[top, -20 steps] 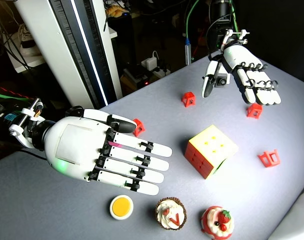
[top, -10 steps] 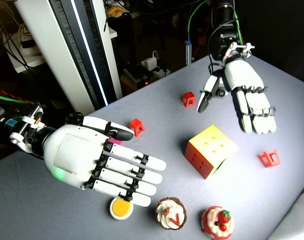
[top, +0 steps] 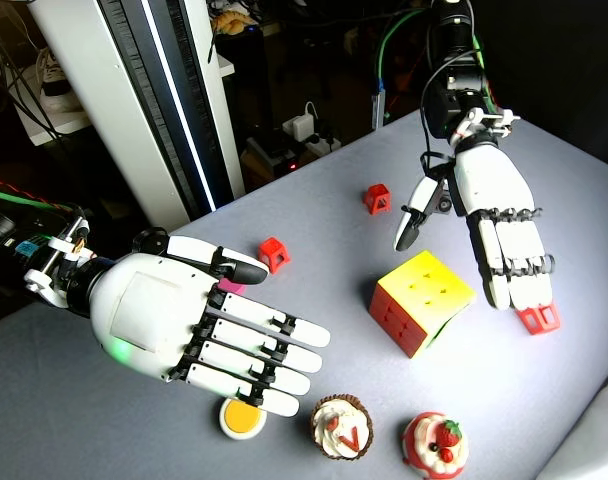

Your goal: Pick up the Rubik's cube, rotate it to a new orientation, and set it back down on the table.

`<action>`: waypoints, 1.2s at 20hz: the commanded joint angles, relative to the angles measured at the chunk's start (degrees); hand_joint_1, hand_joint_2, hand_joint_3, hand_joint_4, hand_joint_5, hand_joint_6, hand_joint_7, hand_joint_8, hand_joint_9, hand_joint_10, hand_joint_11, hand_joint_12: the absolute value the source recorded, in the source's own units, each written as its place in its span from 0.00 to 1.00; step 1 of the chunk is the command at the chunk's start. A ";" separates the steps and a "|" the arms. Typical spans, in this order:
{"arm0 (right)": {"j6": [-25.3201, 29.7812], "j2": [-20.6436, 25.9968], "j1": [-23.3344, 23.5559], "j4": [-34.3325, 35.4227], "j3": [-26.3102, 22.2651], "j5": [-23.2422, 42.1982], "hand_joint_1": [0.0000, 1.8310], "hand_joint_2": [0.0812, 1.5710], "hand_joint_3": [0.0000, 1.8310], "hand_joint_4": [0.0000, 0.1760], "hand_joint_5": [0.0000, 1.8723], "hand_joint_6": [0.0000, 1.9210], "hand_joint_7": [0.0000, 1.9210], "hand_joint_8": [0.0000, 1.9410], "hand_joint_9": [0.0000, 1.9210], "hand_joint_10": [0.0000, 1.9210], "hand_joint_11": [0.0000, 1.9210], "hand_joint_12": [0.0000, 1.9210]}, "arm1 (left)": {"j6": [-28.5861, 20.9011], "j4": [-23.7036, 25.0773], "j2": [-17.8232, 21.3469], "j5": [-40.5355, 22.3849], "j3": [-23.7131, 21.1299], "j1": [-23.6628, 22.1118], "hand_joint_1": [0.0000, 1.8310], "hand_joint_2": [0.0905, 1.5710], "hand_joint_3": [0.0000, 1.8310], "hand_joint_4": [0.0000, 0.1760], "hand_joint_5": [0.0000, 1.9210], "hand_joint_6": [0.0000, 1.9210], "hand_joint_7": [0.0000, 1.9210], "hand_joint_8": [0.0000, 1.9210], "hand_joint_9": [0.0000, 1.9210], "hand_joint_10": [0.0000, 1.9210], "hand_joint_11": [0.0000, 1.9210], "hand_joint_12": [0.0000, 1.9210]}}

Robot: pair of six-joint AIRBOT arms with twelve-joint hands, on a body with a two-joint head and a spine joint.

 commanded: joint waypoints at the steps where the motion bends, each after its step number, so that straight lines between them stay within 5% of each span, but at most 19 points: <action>1: 0.38 -0.15 0.42 0.17 0.12 6.94 0.32 0.79 0.00 0.00 0.00 0.00 0.00 0.00 0.00 0.00 0.00 0.00 | -0.01 0.27 -0.47 -4.06 0.43 -1.01 0.42 0.52 0.00 0.15 0.00 0.00 0.00 0.00 0.00 0.00 0.00 0.00; 6: 0.38 -0.22 0.39 0.17 0.18 6.74 0.30 0.79 0.00 0.00 0.00 0.00 0.00 0.00 0.00 0.00 0.00 0.00 | 0.12 1.98 -1.91 0.62 1.91 -2.20 0.41 0.50 0.01 0.22 0.00 0.00 0.00 0.00 0.00 0.00 0.01 0.08; 11: 0.38 -0.42 0.36 0.22 0.27 6.72 0.30 0.79 0.00 0.00 0.00 0.00 0.00 0.00 0.00 0.00 0.00 0.00 | 0.14 3.31 -3.22 3.16 2.86 -2.88 0.40 0.52 0.01 0.12 0.00 0.00 0.00 0.00 0.00 0.00 0.00 0.13; 13: 0.38 -0.50 0.32 0.25 0.33 6.72 0.30 0.79 0.00 0.00 0.00 0.00 0.00 0.00 0.00 0.00 0.00 0.00 | 0.14 3.81 -3.78 3.89 3.29 -3.05 0.40 0.56 0.01 0.00 0.00 0.00 0.00 0.00 0.00 0.00 0.00 0.01; 19: 0.38 -0.56 0.20 0.42 0.33 6.73 0.29 0.79 0.00 0.00 0.00 0.00 0.00 0.00 0.00 0.00 0.00 0.00 | 0.09 3.65 -4.71 5.05 4.28 -3.13 0.40 0.60 0.02 0.00 0.02 0.01 0.01 0.00 0.00 0.00 0.02 0.01; 21: 0.38 -0.57 0.17 0.42 0.33 6.74 0.30 0.79 0.00 0.00 0.00 0.00 0.00 0.00 0.00 0.00 0.00 0.00 | 0.10 3.65 -5.07 5.35 4.56 -3.15 0.38 0.61 0.00 0.00 0.10 0.01 0.12 0.01 0.10 0.06 0.00 0.61; 23: 0.38 -0.57 0.17 0.42 0.33 6.75 0.31 0.79 0.00 0.00 0.00 0.00 0.00 0.00 0.00 0.00 0.00 0.00 | 0.11 3.75 -5.20 5.45 4.64 -3.31 0.41 0.62 0.00 0.00 0.16 0.02 0.18 0.02 0.18 0.10 0.00 0.75; 24: 0.38 -0.57 0.17 0.42 0.33 6.76 0.31 0.79 0.00 0.00 0.00 0.00 0.00 0.00 0.00 0.00 0.00 0.00 | 0.12 3.89 -5.18 5.46 4.64 -3.43 0.42 0.63 0.00 0.00 0.20 0.02 0.24 0.05 0.16 0.33 0.00 0.87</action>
